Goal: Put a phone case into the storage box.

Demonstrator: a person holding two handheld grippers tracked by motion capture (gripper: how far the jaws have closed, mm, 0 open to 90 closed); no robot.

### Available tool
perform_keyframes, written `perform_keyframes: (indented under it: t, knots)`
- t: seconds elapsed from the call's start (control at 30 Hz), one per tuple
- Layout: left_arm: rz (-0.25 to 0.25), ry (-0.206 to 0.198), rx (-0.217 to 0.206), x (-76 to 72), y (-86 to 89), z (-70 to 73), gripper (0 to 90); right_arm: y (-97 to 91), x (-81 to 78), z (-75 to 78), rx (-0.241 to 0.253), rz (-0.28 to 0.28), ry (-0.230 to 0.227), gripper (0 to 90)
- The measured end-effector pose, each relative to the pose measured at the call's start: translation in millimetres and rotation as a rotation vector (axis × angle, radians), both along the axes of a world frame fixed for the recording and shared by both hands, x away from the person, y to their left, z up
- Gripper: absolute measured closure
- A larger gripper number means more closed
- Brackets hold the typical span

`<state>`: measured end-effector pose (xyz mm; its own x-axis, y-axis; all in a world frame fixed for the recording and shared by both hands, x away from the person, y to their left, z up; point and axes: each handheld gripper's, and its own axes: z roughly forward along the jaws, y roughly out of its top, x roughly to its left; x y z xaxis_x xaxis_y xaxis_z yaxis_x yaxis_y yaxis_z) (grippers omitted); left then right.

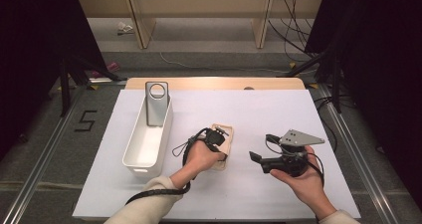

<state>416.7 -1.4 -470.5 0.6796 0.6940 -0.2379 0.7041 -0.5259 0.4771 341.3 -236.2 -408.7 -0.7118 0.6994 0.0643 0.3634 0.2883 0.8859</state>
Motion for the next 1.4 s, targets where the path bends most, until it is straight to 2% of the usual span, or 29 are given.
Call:
perform_keyframes:
  t: [0.33,0.5,0.63,0.73,0.8,0.9,1.0,1.1,1.3,1.4]
  knots:
    - [0.012,-0.006,-0.02,-1.1,-9.0,-1.1,89.8,-0.4,0.1,0.1,0.001,-0.002,-0.002,16.1]
    - [0.017,-0.026,-0.034,-2.1,-13.0,-2.5,89.3,-0.7,-0.2,0.4,-0.001,-0.002,-0.001,16.1]
    - [0.013,-0.036,-0.051,-2.5,-11.3,-2.0,85.6,-0.9,0.0,0.2,0.002,-0.002,-0.001,16.1]
    - [0.003,-0.079,-0.038,-5.1,-6.4,1.4,81.6,-0.9,-0.2,0.4,0.002,-0.003,-0.003,16.1]
    - [-0.016,-0.107,-0.041,-7.5,-1.8,5.0,76.2,-1.0,0.2,0.0,0.002,-0.001,-0.001,16.1]
    - [-0.07,-0.179,-0.03,-12.1,5.9,12.2,67.6,-0.9,0.0,0.2,0.0,-0.003,0.0,16.1]
    - [-0.132,-0.209,0.011,-16.5,13.6,18.0,55.2,-0.4,0.0,0.1,-0.002,-0.004,-0.001,16.1]
    - [-0.198,-0.272,0.037,-22.8,20.3,21.9,45.8,-0.2,0.0,0.0,-0.004,-0.004,-0.001,16.1]
    - [-0.273,-0.324,0.019,-35.7,32.3,28.3,31.1,0.0,0.2,-0.5,-0.007,-0.002,0.002,16.1]
    - [-0.278,-0.339,-0.025,-42.9,38.3,33.2,24.6,0.4,0.2,-0.6,-0.013,0.002,0.002,16.1]
